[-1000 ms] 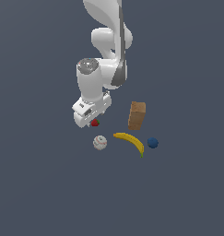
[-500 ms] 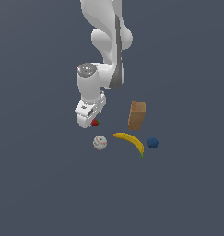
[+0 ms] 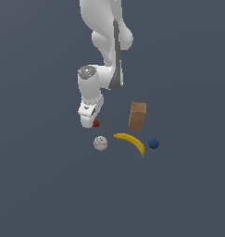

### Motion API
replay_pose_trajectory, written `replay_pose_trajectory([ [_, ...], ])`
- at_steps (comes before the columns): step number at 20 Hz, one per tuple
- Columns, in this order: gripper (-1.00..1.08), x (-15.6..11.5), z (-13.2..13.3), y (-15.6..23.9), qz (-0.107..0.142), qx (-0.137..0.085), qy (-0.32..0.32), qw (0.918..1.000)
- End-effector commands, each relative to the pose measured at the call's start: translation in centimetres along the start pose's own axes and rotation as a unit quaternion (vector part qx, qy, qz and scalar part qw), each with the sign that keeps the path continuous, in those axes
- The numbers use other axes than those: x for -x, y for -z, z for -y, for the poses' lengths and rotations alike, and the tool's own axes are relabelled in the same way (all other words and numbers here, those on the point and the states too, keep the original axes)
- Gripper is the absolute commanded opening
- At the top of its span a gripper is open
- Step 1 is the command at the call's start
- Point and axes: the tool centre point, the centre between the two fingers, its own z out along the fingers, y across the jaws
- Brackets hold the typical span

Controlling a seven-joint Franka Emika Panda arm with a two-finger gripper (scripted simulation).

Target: Pick up a designated object from a clutter of objects.

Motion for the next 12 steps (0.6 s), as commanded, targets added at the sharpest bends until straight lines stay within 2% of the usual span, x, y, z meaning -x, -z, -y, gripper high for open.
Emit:
replay_pose_trajectory([
  [1, 1.00, 0.13, 0.27, -0.26, -0.001, 0.001, 0.013, 0.9999],
  [12, 1.00, 0.23, 0.52, -0.82, -0.002, 0.001, 0.022, 0.9998],
])
